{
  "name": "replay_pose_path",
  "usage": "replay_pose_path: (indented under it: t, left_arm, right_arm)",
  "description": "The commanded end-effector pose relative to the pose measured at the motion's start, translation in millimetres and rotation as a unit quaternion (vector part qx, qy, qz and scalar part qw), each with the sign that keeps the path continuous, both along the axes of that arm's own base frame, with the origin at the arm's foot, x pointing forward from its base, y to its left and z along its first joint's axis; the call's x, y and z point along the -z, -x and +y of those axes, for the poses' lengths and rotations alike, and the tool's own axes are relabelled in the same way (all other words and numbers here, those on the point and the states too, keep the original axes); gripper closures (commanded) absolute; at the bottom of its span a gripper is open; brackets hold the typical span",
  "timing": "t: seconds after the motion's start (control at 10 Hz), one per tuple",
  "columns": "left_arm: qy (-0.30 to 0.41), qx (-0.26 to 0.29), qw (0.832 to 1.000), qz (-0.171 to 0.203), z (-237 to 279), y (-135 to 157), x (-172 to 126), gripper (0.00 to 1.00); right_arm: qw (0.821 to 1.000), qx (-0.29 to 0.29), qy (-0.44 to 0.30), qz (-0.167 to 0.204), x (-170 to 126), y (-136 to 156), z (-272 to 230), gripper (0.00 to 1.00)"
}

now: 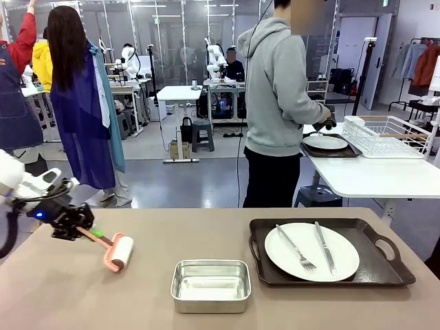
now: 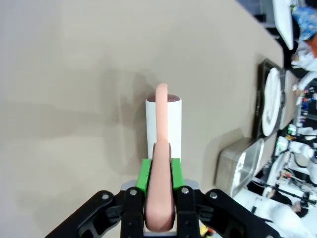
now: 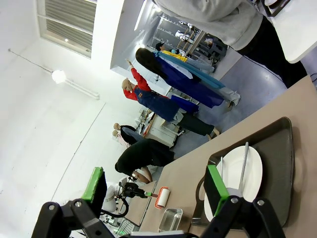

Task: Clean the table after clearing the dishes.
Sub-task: When the left (or right) Handle tray is removed, use the left hand (or right hand) to clean the left (or right) side of the table with the Lint Roller.

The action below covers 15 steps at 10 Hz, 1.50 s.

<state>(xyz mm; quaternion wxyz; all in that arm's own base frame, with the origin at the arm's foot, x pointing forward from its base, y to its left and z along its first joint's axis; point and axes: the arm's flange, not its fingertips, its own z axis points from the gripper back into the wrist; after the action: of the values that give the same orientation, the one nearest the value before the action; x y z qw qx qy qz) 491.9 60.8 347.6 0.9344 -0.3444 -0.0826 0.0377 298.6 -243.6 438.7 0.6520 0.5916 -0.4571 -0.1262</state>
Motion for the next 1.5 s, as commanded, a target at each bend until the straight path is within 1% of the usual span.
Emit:
replay_pose_path:
  t: [0.0,0.2,0.4,0.5,0.6,0.7,0.8,0.9,1.0,1.1,1.2,1.3,1.4]
  left_arm:
    - [-0.028,0.023,0.999,-0.003,46,-2,-3,0.79]
    - [-0.038,0.02,0.999,-0.01,96,-5,-17,0.79]
    - [-0.068,0.025,0.997,0.001,134,-5,-28,0.79]
    - [-0.075,0.001,0.997,0.0,149,-1,-35,0.79]
    - [-0.078,-0.009,0.997,0.002,158,4,-42,0.79]
    - [-0.07,-0.002,0.997,0.006,162,14,-56,0.79]
    - [-0.096,-0.003,0.995,0.002,164,28,-76,0.79]
    - [-0.117,-0.003,0.993,-0.014,163,45,-99,0.79]
    - [-0.138,-0.011,0.99,-0.04,160,62,-120,0.79]
    - [-0.158,-0.019,0.985,-0.058,152,76,-134,0.79]
    - [-0.154,-0.027,0.985,-0.077,141,89,-148,0.79]
    - [-0.136,-0.004,0.99,-0.045,167,52,-125,0.79]
    - [-0.136,-0.004,0.99,-0.045,167,52,-125,0.79]
  right_arm:
    - [1.0,0.002,0.0,-0.004,-2,2,1,0.0]
    - [1.0,0.002,0.0,-0.004,-2,2,1,0.0]
    - [1.0,0.002,0.0,-0.004,-2,2,1,0.0]
    - [1.0,0.002,0.0,-0.004,-2,2,1,0.0]
    - [1.0,0.002,0.0,-0.004,-2,2,1,0.0]
    - [1.0,0.002,0.0,-0.004,-2,2,1,0.0]
    - [1.0,0.002,0.0,-0.004,-2,2,1,0.0]
    - [1.0,0.002,0.0,-0.004,-2,2,1,0.0]
    - [1.0,0.002,0.0,-0.004,-2,2,1,0.0]
    - [1.0,0.002,0.0,-0.004,-2,2,1,0.0]
    - [1.0,0.002,0.0,-0.004,-2,2,1,0.0]
    - [1.0,0.002,0.0,-0.004,-2,2,1,0.0]
    - [1.0,0.002,0.0,-0.004,-2,2,1,0.0]
